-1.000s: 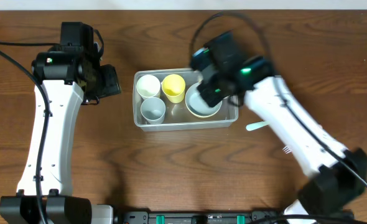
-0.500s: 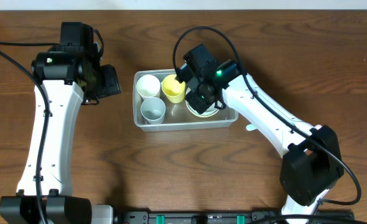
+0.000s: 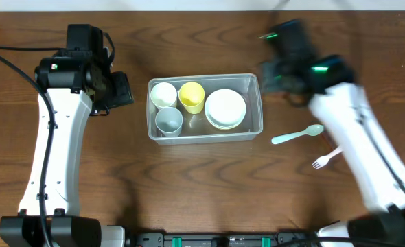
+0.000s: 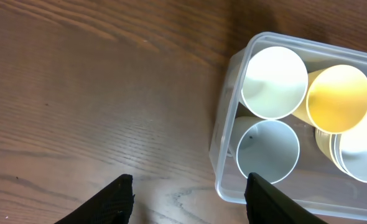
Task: Pack container
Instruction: 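Move the right gripper down over the mint-green spoon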
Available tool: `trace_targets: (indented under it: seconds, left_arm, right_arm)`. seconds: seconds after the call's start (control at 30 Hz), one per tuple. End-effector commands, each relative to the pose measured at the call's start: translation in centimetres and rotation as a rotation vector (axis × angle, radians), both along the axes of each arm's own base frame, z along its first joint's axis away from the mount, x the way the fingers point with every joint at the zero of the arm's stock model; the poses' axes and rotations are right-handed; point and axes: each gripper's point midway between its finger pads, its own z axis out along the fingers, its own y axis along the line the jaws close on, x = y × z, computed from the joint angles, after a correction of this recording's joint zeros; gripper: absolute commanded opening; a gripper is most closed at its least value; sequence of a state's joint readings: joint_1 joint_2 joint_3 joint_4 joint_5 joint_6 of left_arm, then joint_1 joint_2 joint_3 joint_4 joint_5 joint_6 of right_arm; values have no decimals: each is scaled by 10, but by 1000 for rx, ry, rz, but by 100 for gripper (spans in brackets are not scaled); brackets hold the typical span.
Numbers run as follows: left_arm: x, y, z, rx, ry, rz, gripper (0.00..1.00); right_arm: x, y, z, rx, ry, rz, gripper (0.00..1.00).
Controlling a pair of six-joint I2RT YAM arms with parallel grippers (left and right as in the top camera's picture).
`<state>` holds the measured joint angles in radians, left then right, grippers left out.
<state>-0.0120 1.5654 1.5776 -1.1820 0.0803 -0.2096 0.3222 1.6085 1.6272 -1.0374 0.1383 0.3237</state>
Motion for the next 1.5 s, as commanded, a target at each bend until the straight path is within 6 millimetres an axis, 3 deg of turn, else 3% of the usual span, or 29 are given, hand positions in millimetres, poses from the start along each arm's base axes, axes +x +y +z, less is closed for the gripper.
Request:
trace_targets:
  seconds: [0.0, 0.1, 0.17, 0.4, 0.67, 1.13, 1.4, 1.47]
  left_arm:
    - [-2, -1, -2, -7, 12, -1, 59]
    - [-2, -1, -2, -7, 12, -1, 59]
    - [-2, -1, -2, -7, 12, -1, 59]
    - [-6, -1, -3, -7, 30, 0, 59]
    - [-8, -1, -4, -7, 37, 0, 59]
    - [-8, -1, -4, -6, 38, 0, 59]
    - [-9, -1, -4, -7, 42, 0, 59]
    - [-9, -1, -4, -7, 43, 1, 59]
  right_arm:
    - [-11, -54, 5, 164, 33, -448, 60]
    - [-23, -76, -15, 224, 136, -597, 89]
    - [-28, -81, -30, 230, 187, -628, 98]
    - [-53, -96, -101, 196, 313, -864, 95]
    - [-61, -104, -172, 209, 372, -927, 95]
    - [-76, -103, -229, 180, 495, -1053, 96]
    - [-76, -99, -242, 185, 528, -1051, 99]
    - [-75, -97, -244, 199, 534, -1048, 96]
